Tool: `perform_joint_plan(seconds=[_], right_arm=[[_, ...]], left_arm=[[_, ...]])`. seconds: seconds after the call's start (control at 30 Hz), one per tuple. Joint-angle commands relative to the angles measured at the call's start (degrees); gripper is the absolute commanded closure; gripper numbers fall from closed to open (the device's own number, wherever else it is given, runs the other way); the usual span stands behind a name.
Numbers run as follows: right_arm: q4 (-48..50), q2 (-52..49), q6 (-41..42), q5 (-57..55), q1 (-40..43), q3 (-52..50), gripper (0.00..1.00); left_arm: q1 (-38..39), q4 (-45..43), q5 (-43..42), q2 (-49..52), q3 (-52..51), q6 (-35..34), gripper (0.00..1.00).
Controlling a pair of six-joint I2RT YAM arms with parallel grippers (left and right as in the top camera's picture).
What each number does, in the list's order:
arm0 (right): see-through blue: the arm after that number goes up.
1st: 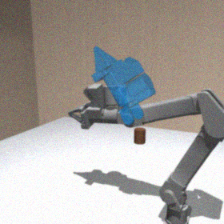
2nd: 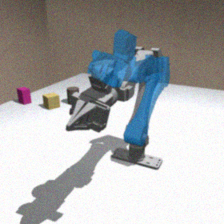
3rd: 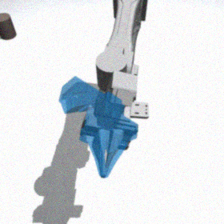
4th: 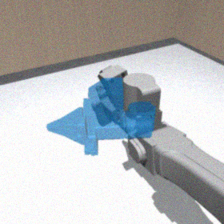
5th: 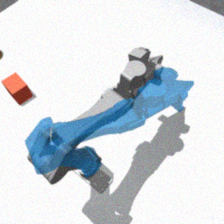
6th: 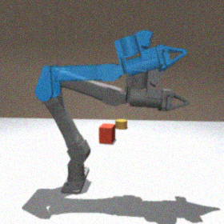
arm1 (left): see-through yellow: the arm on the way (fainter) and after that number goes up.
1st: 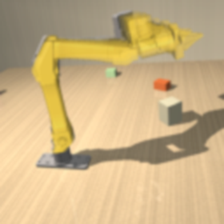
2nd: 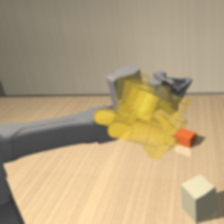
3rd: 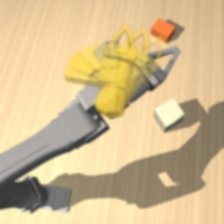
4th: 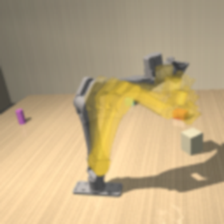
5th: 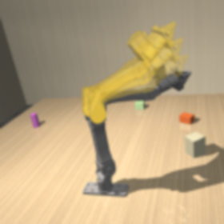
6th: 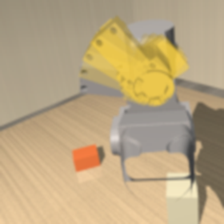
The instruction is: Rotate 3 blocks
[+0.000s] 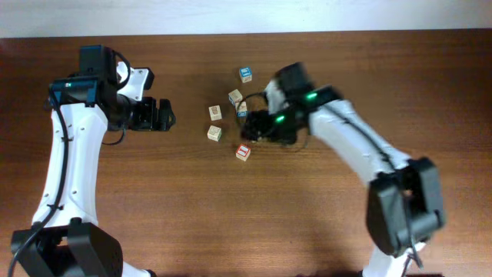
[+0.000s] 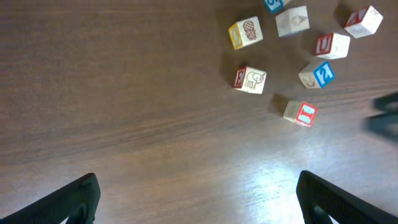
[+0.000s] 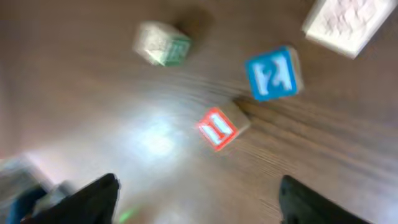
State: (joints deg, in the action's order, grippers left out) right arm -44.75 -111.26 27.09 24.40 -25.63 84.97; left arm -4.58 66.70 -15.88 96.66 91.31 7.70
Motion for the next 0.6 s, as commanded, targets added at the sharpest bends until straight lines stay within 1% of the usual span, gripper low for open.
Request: perform_joint_plan(seconds=[0.0,0.03,0.07,0.1,0.13,0.17,0.3,0.4,0.43,0.57], right_arm=[[1.8,-3.6,15.7,-17.5,-4.7,0.8,0.26],[2.6,-4.6,17.6,-19.2,-6.0,0.8,0.31],[3.0,-5.6,19.6,-21.5,-7.2,0.8,0.34],[3.5,-6.4,20.5,-22.9,-7.9,0.8,0.36],[4.9,-7.1,20.6,-23.7,-8.7,0.8,0.39],[6.4,-7.7,20.6,-23.9,-9.3,0.8,0.41],[8.8,-8.4,21.5,-25.8,-11.4,0.7,0.42],[7.8,-8.5,21.5,-26.4,-12.6,0.5,0.5],[6.8,-8.5,21.5,-26.6,-12.8,0.4,0.55],[4.3,-8.5,21.4,-27.9,-12.9,0.4,0.68]], left_arm=[[-1.1,-0.2,15.8,0.3,1.1,-14.7,0.01],[-1.9,-0.2,19.0,0.3,1.1,-18.8,0.01],[-3.1,-0.3,19.3,0.3,1.1,-20.7,0.01],[-3.7,-0.4,19.4,0.3,1.1,-21.2,0.01],[-4.5,-0.4,19.4,0.3,1.1,-21.2,0.01],[-5.0,-0.4,19.4,0.3,1.1,-21.2,0.01],[-5.1,-0.4,19.4,0.3,1.1,-21.2,0.01],[-5.1,-0.4,19.4,0.3,1.1,-21.1,0.01],[-5.1,-0.4,19.4,0.3,1.1,-21.1,0.01],[-5.1,-0.3,19.4,0.3,1.1,-21.1,0.01]])
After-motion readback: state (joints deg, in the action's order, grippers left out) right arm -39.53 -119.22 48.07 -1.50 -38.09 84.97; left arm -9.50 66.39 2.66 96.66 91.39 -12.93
